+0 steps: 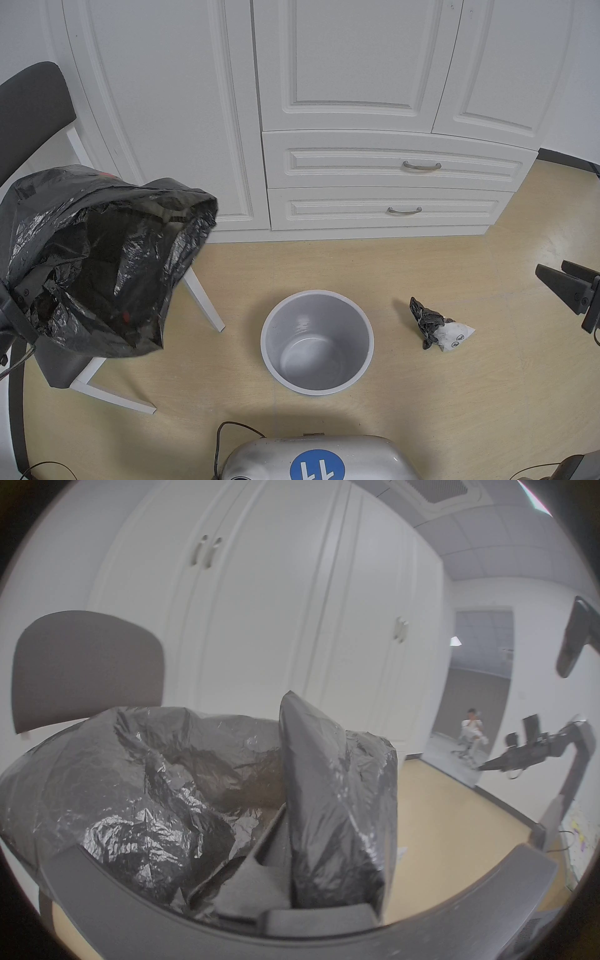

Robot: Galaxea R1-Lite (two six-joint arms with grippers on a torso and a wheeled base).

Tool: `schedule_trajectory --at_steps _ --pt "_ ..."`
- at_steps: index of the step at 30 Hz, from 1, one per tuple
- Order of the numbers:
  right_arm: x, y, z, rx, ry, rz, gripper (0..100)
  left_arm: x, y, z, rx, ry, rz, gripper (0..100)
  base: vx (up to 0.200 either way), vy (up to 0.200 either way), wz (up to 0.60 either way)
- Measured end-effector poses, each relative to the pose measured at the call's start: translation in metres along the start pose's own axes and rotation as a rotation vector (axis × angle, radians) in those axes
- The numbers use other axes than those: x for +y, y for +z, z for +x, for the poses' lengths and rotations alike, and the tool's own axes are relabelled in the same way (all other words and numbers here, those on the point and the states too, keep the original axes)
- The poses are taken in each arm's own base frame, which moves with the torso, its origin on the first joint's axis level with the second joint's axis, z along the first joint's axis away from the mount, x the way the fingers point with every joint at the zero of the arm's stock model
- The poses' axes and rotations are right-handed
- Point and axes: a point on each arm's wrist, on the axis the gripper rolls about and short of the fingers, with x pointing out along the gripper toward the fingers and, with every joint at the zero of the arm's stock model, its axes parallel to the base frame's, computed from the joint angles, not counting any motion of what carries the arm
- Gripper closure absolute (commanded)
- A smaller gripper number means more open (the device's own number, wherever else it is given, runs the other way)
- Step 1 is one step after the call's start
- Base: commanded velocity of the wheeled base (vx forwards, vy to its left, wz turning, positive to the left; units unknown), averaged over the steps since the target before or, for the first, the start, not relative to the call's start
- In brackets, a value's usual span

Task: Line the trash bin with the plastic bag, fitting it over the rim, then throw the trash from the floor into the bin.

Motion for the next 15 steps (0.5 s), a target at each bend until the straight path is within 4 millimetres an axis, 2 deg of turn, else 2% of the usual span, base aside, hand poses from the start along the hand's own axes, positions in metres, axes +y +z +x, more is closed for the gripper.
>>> schedule_trajectory --at_steps 8,15 --pt "0.011 -0.008 0.017 0.06 0.054 0.026 0 -0.03 0.019 -0.001 -0.073 -0.239 -0.041 100 0.0 0.0 0.0" --pt "0.022 -0.021 0.027 0.141 0.125 0.018 0 -0.039 0.029 -0.001 -0.095 -0.331 -0.1 100 0.0 0.0 0.0"
